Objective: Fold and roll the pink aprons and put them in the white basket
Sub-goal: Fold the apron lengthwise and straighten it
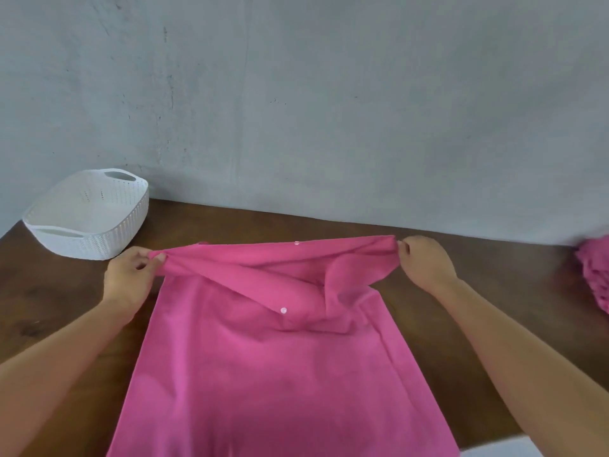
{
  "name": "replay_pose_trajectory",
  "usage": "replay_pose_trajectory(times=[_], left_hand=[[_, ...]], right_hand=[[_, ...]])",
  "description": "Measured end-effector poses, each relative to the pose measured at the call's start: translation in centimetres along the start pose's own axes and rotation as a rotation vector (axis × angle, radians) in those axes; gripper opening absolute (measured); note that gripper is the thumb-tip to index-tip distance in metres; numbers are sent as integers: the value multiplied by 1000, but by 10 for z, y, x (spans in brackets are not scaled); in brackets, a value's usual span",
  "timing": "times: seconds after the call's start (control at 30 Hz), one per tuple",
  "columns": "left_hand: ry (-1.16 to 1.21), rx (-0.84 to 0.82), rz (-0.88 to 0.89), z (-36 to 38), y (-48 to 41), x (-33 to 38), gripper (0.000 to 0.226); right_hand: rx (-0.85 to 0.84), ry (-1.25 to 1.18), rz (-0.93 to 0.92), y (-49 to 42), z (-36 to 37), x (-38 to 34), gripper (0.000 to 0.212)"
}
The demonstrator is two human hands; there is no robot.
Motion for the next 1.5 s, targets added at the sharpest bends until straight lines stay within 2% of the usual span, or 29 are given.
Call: replay_pose_trajectory(times=[0.13,0.3,0.4,0.57,0.67,0.73,0.8,0.9,0.97,1.03,1.17,1.23,1.37,1.5], left_hand=[[2,14,20,-11,-2,5,16],[31,8,-7,-15,-3,7,12],[49,12,-12,-17,-1,11,13],[11,26,11,-26,7,23,18],[12,26,37,-30,16,28,19],[5,30,55,-33,26,29,17],[-11,27,77,-35,42,32,15],[-33,33,96,-37,68,35,12],[-31,42,96,-38,89,36,11],[-25,56,93,-38,112,34,11],[-40,77,102,-35,166,33,9],[-42,95,101,-34,193,32,10],[-78,153,97,-43,245,26,13],[-109,215,83,-60,288,20,14]], right_hand=[[68,-74,159,28,-9,11,35],[81,-118,230,66,-20,22,25],[28,-43,157,88,-29,28,21],[-166,305,-70,117,-43,42,13],[-154,488,-137,132,-45,54,6],[-105,525,-139,140,-44,67,22],[-41,504,-137,148,-44,75,28],[13,446,-75,161,-48,75,6],[67,357,42,169,-47,82,25],[121,243,132,179,-44,93,31],[166,27,390,208,-41,108,20],[192,-70,441,224,-39,113,15],[239,-194,363,258,-37,128,28],[151,-143,201,290,-33,158,33]])
Point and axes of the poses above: each hand's wrist, its own y-axis away from the middle knuckle, its own z-axis out of the palm, x = y × z, the point moved 1 cm from there along -y, towards the middle knuckle, and after that the axes turned 2 degrees about -z, right-handed, at the moved point
